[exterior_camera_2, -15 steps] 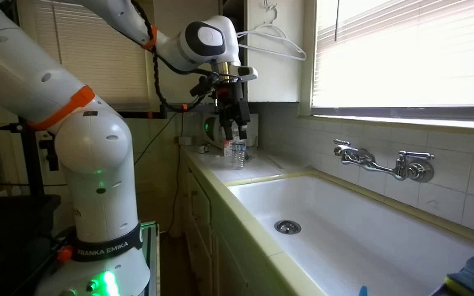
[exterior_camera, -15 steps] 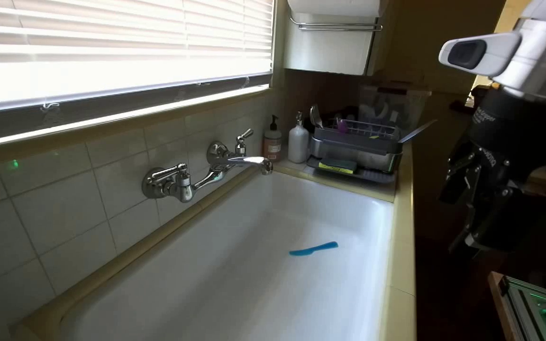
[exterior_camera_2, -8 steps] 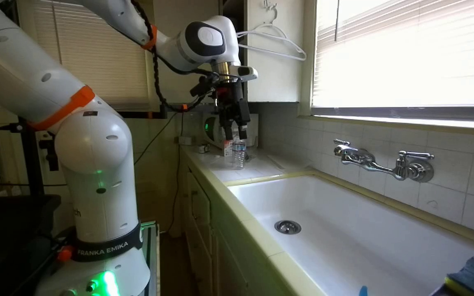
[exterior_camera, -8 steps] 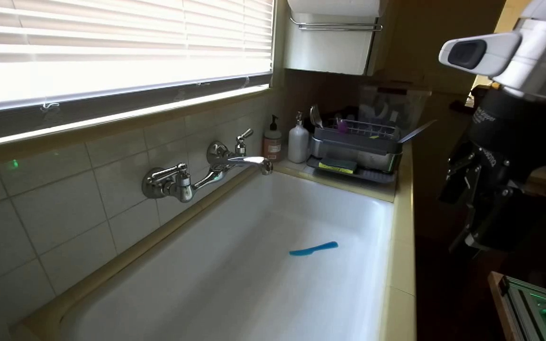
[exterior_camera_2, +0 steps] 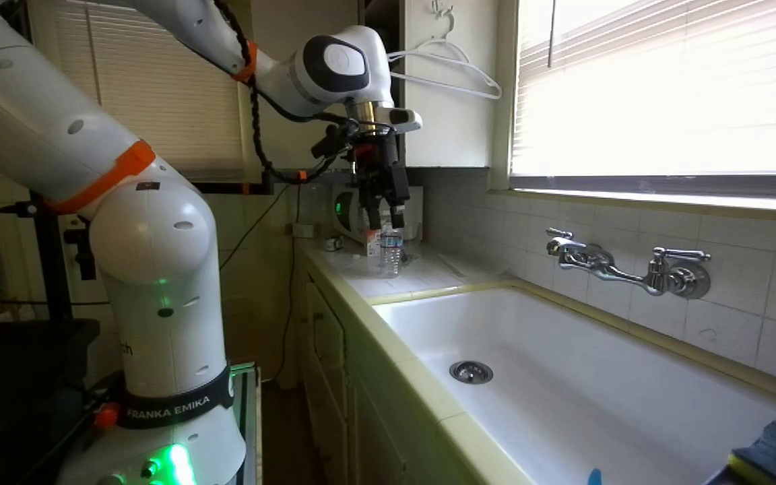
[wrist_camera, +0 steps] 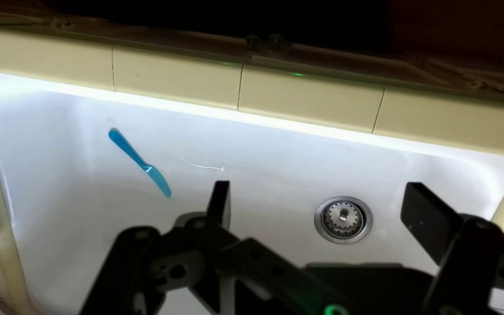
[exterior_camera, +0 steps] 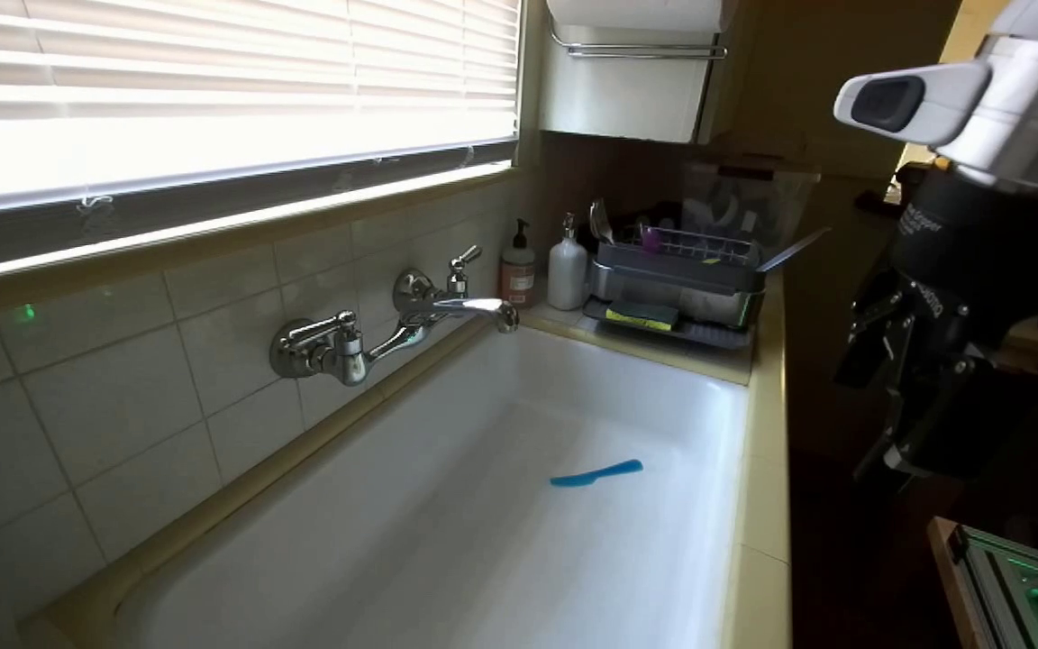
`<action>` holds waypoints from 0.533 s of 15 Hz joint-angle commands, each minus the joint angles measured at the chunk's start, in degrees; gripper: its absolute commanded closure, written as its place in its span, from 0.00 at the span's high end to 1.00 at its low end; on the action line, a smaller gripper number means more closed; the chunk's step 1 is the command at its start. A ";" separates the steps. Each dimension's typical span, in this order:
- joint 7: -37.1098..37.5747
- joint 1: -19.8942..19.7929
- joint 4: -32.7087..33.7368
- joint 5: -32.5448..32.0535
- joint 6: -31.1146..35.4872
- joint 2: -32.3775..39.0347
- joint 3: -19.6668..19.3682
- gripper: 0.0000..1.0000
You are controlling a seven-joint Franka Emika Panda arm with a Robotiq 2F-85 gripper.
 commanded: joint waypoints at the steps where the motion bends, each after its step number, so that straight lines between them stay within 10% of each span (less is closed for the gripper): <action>1: 2.88 -1.44 0.17 -0.91 -0.86 -0.24 -1.33 1.00; 8: 3.66 -10.38 -0.16 -3.98 0.90 -2.87 -9.64 1.00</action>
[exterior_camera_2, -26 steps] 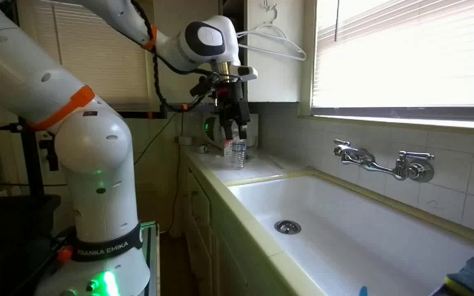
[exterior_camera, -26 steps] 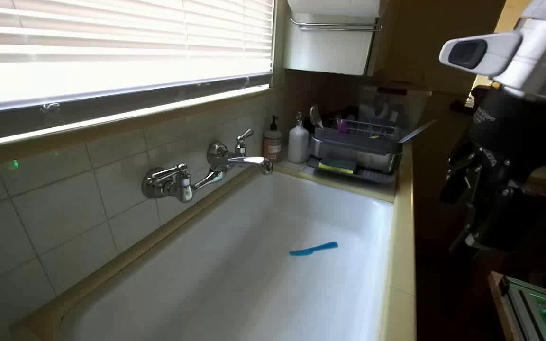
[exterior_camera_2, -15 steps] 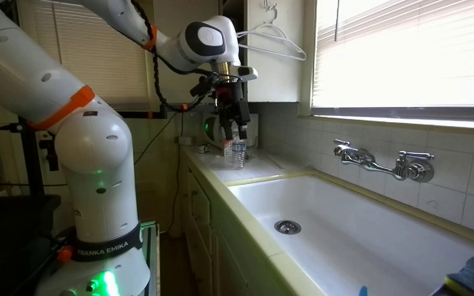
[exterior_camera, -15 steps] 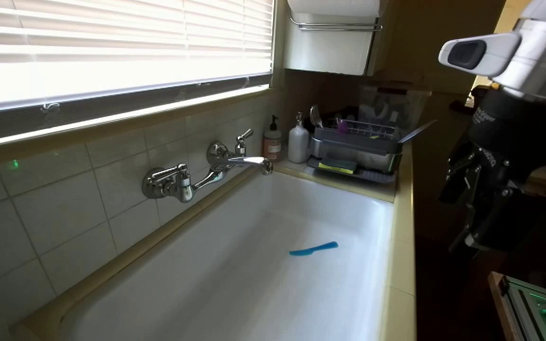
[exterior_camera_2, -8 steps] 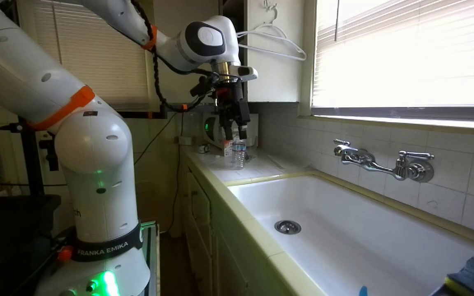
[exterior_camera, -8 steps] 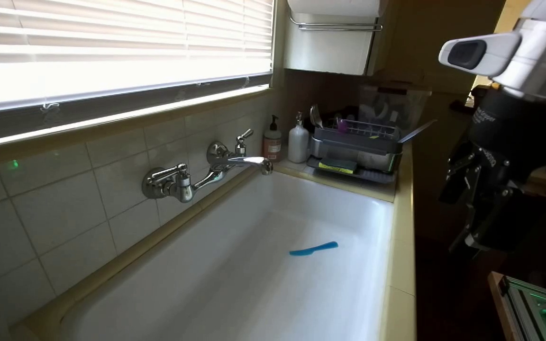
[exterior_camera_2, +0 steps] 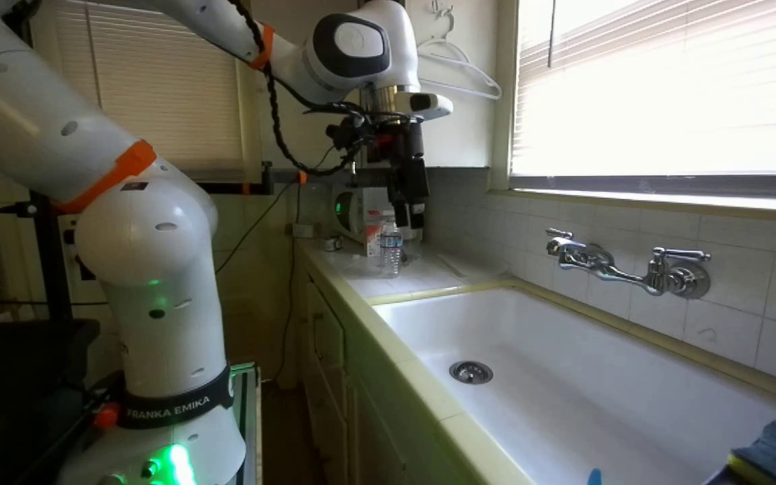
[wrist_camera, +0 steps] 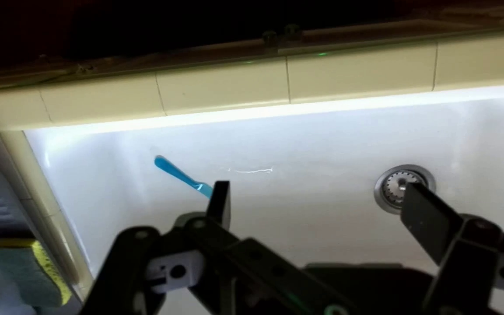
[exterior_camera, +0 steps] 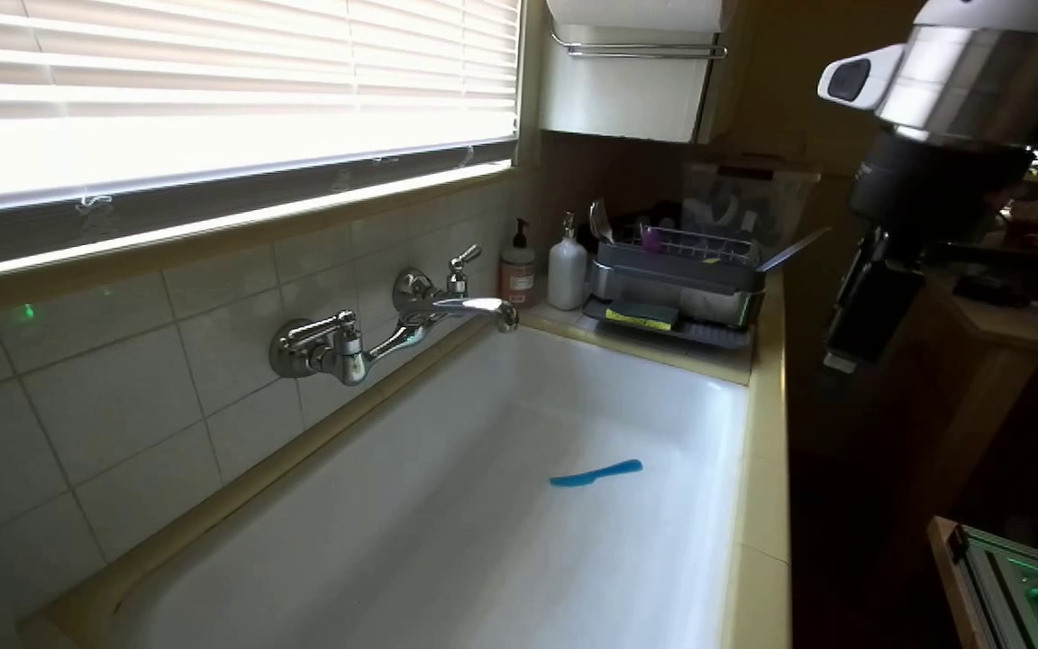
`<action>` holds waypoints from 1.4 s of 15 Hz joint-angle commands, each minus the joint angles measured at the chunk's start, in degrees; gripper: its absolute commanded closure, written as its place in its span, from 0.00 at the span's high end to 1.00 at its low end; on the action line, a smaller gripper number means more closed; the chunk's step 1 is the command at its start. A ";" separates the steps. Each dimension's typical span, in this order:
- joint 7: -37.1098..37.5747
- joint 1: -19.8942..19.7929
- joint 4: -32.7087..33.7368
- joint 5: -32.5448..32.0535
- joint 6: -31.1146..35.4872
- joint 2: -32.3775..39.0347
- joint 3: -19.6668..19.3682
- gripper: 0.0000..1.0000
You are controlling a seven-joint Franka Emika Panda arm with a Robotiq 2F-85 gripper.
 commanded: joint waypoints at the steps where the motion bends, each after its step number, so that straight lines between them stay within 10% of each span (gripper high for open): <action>1: 0.09 -4.89 -0.17 -3.00 1.54 -1.58 -3.90 1.00; 15: -8.11 -17.68 7.73 -12.15 6.60 3.78 -17.81 1.00; 21: -7.63 -16.93 6.59 -11.20 5.71 2.20 -16.46 1.00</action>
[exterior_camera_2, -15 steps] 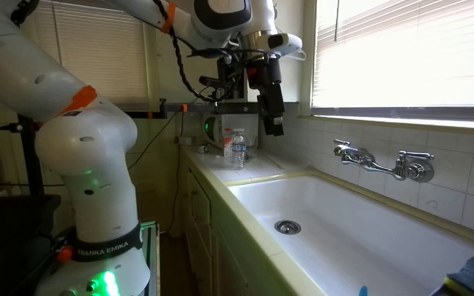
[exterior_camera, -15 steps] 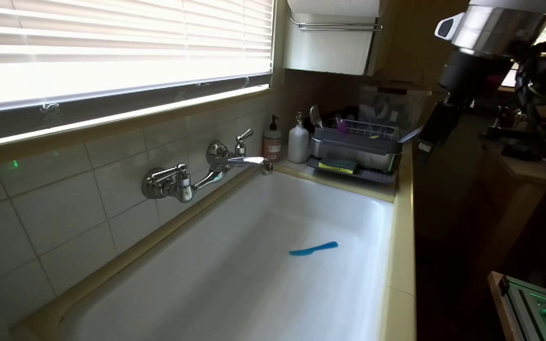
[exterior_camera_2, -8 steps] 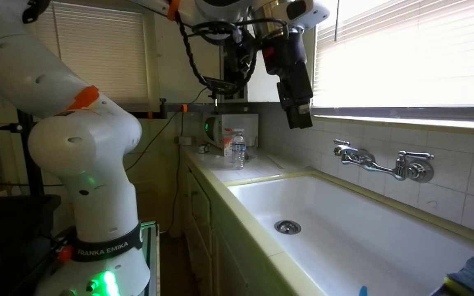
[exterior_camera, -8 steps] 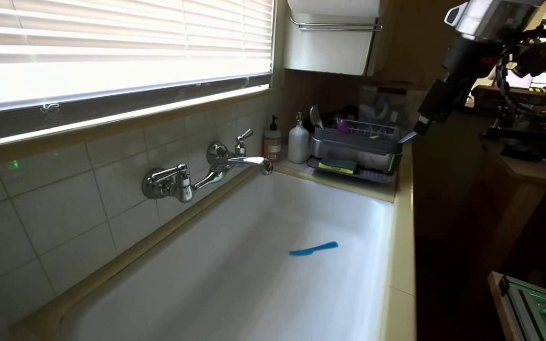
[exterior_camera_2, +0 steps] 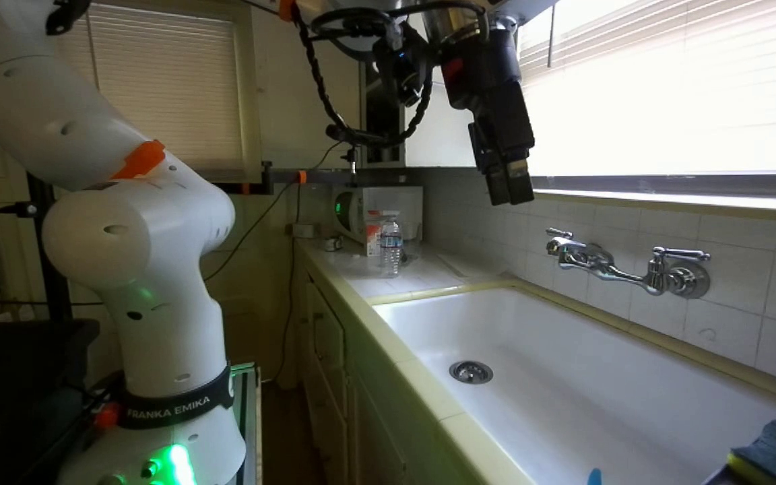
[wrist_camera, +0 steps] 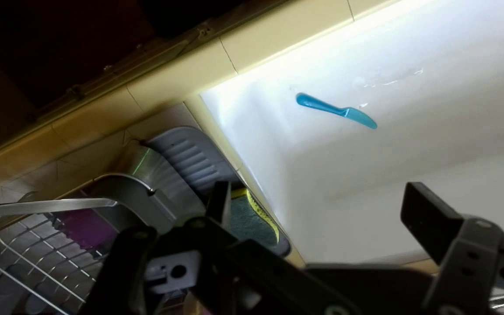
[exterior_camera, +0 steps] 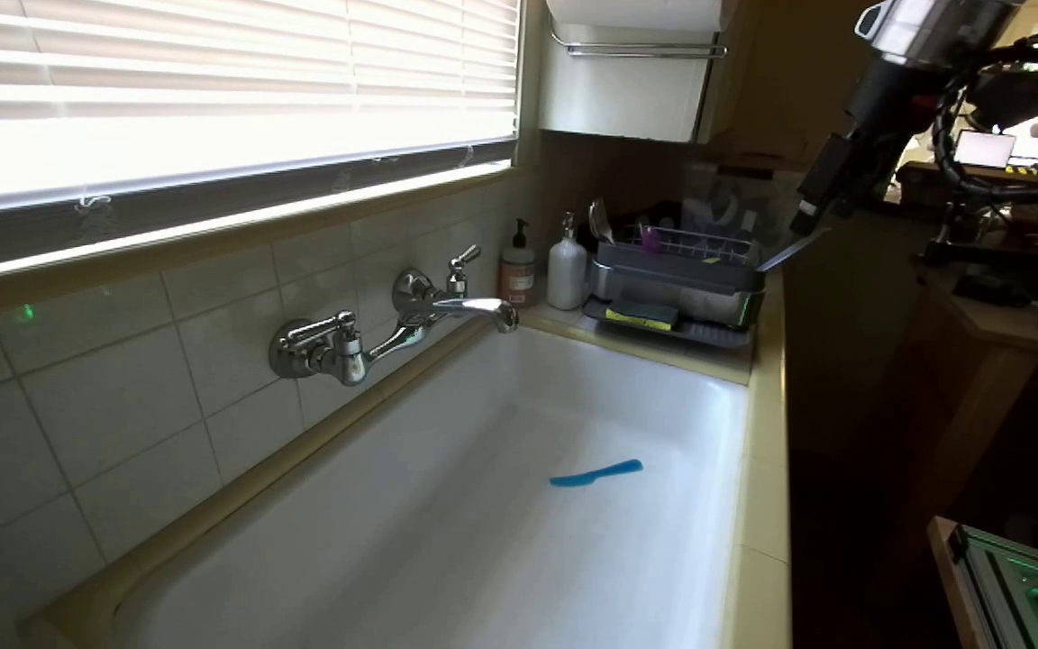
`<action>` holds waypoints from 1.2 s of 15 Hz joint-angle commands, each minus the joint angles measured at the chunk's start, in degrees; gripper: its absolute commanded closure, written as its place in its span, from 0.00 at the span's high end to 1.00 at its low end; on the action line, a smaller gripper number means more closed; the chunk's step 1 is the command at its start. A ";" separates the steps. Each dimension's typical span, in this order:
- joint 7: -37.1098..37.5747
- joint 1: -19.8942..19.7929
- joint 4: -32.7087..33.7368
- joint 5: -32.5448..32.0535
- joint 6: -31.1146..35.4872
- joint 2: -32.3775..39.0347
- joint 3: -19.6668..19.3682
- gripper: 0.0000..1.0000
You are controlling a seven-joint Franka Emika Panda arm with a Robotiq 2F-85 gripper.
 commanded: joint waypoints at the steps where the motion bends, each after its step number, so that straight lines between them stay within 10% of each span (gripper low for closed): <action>1: -0.09 -0.06 0.17 0.09 -0.18 0.04 0.07 1.00; 18: 0.64 -6.96 12.55 -1.09 9.38 15.11 -6.32 1.00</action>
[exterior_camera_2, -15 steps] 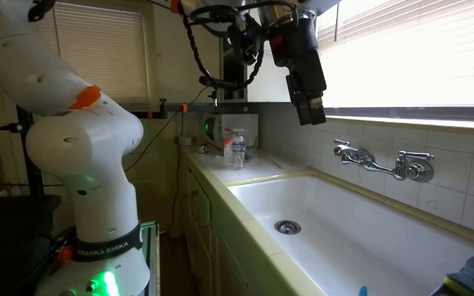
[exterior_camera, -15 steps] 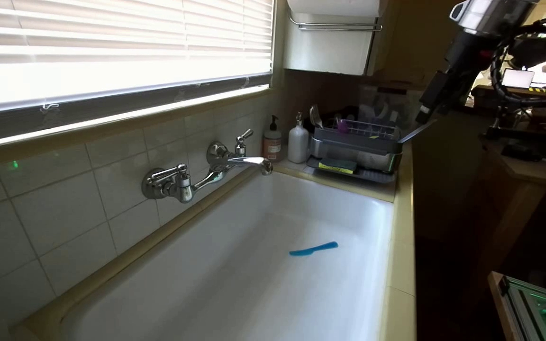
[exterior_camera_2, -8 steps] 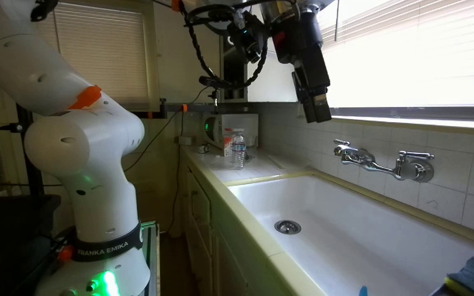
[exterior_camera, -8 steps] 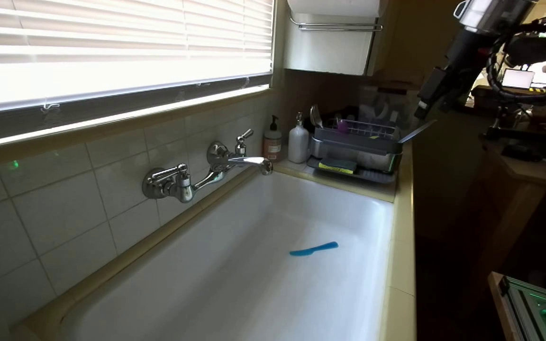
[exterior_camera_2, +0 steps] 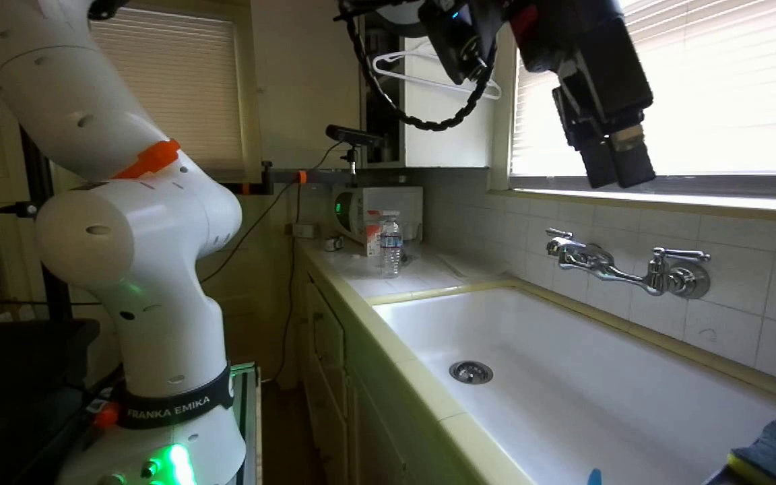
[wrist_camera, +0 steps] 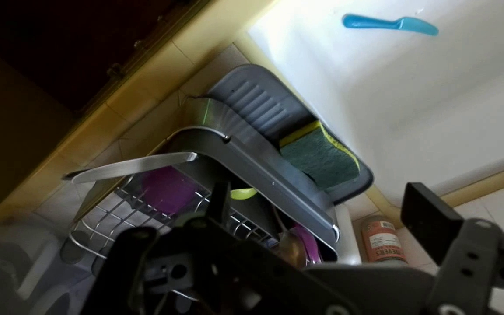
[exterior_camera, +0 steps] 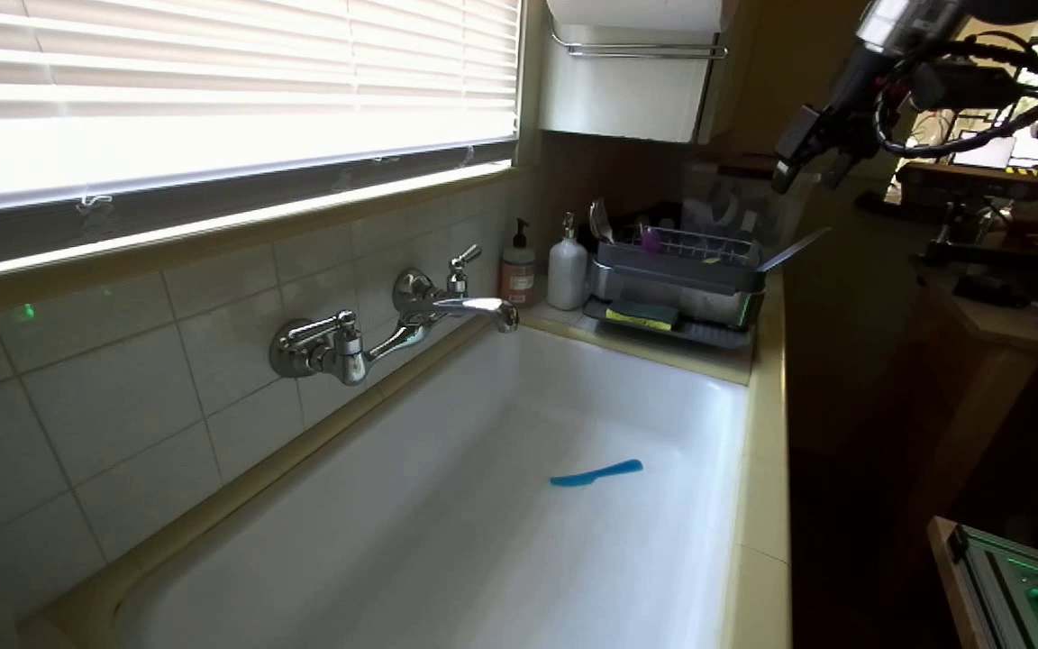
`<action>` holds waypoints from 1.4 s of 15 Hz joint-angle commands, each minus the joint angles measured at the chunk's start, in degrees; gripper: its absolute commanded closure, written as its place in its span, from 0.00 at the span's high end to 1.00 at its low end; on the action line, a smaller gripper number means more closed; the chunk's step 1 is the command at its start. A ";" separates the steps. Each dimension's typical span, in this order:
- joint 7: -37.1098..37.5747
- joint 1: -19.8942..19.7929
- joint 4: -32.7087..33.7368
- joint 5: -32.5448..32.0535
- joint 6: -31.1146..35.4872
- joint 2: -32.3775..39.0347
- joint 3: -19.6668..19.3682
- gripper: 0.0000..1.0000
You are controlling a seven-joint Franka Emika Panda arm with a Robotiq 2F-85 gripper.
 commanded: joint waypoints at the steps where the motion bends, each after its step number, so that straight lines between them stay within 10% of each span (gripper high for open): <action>1: -4.28 -0.05 6.01 -0.32 1.38 6.90 -2.98 1.00; 16: -41.29 3.52 24.38 16.09 -3.53 24.08 -16.41 1.00; 21: -39.79 2.30 23.26 14.59 -1.64 23.48 -15.10 1.00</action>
